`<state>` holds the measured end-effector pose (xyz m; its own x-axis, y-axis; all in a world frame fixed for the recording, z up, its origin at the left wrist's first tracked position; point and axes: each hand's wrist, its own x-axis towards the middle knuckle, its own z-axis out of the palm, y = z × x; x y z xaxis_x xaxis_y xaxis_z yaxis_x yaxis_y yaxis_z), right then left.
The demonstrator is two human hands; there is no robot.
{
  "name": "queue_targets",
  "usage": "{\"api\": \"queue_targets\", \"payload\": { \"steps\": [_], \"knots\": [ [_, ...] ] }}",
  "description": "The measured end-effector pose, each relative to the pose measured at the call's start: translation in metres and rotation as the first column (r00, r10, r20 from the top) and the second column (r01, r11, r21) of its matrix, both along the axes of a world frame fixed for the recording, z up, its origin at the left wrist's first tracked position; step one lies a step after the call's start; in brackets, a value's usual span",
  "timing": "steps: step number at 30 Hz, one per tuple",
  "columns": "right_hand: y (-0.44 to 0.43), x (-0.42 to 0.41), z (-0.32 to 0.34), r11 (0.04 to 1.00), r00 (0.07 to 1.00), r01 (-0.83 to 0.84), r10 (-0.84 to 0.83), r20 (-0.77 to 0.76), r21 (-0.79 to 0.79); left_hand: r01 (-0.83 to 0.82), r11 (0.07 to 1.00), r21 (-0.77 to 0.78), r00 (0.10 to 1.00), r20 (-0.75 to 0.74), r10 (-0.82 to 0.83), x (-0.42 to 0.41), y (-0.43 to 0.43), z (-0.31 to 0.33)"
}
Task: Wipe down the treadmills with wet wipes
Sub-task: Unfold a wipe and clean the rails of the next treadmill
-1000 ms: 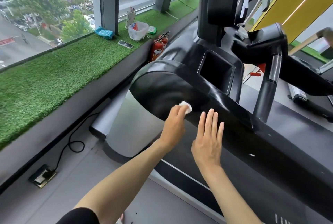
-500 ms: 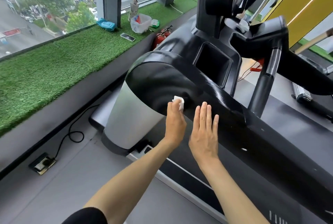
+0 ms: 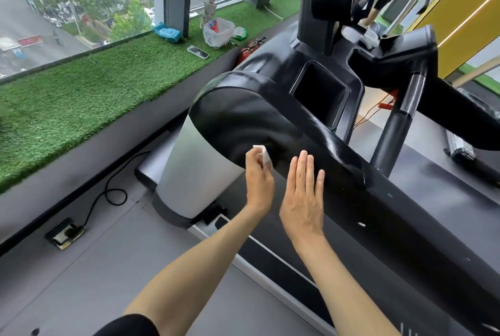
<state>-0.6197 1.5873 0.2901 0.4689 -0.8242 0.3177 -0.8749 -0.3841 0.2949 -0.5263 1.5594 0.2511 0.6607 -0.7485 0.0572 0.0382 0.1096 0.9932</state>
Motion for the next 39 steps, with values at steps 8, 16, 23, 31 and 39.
{"api": "queue_targets", "payload": {
  "steps": [8, 16, 23, 31, 39],
  "knots": [
    [0.000, -0.001, 0.002, 1.000, 1.000, 0.002, -0.002, -0.019, -0.021, -0.111, 0.991, 0.069, 0.983, -0.138, 0.120, 0.007, -0.009, 0.012],
    [0.003, -0.007, 0.002, 1.000, 0.999, -0.009, 0.009, -0.039, 0.002, -0.219, 0.975, 0.026, 0.976, -0.011, 0.219, 0.074, -0.021, 0.027],
    [0.015, -0.021, -0.002, 0.996, 0.995, 0.087, -0.088, 0.051, 0.032, 0.098, 0.989, -0.114, 0.869, 0.494, -0.029, 0.007, -0.001, 0.054],
    [0.027, -0.050, 0.000, 0.984, 0.975, 0.176, -0.173, 0.139, -0.004, -0.092, 0.993, -0.068, 0.923, 0.369, 0.111, 0.028, -0.011, 0.061],
    [0.031, -0.080, 0.009, 0.953, 0.930, 0.303, -0.301, 0.210, 0.023, 0.496, 0.862, -0.100, 0.411, 0.902, -0.132, -0.033, 0.009, 0.054]
  ]
}}
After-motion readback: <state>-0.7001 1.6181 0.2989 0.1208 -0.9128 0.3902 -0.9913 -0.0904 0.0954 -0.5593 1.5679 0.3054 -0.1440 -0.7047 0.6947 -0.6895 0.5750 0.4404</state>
